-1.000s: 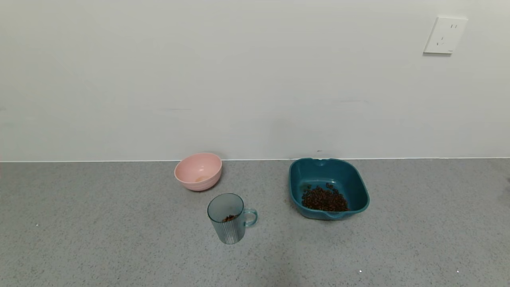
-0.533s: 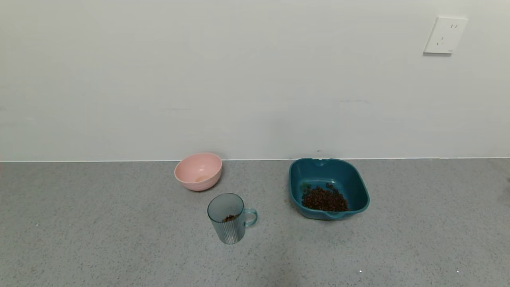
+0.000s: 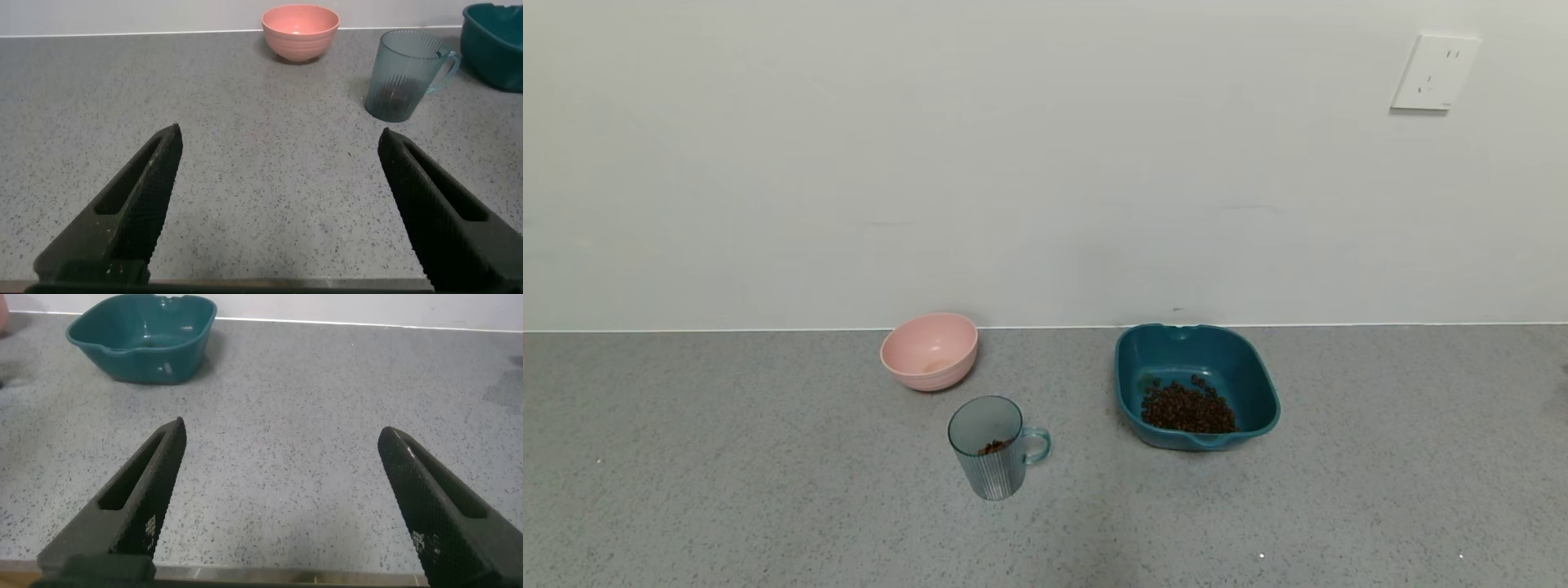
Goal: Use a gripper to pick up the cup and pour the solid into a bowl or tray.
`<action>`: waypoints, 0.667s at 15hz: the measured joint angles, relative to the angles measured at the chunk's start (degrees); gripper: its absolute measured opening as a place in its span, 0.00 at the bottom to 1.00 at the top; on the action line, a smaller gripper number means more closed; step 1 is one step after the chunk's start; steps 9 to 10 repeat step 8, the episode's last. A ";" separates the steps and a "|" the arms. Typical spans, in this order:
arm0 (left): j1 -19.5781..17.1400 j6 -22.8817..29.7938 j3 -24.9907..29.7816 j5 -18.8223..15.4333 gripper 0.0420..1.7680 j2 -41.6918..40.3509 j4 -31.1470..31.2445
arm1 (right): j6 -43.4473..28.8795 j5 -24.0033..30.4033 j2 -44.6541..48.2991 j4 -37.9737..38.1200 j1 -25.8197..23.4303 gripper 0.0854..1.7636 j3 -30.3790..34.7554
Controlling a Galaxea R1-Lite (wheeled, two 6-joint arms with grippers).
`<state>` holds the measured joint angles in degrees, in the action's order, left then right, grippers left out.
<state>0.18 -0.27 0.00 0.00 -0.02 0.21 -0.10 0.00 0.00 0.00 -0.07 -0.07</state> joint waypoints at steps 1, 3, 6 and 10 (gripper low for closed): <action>0.00 -0.04 0.00 0.00 0.97 0.00 -0.13 | 0.00 0.00 -0.02 0.00 0.00 0.97 0.00; 0.00 0.09 0.00 0.00 0.97 0.00 -0.07 | 0.23 0.00 0.00 0.02 0.02 0.97 0.00; 0.00 0.11 0.00 0.00 0.97 0.00 -0.05 | 0.32 0.00 -0.02 0.10 0.02 0.97 0.00; 0.00 0.11 0.00 0.00 0.97 0.00 -0.02 | 0.28 0.00 -0.02 0.10 0.00 0.97 -0.02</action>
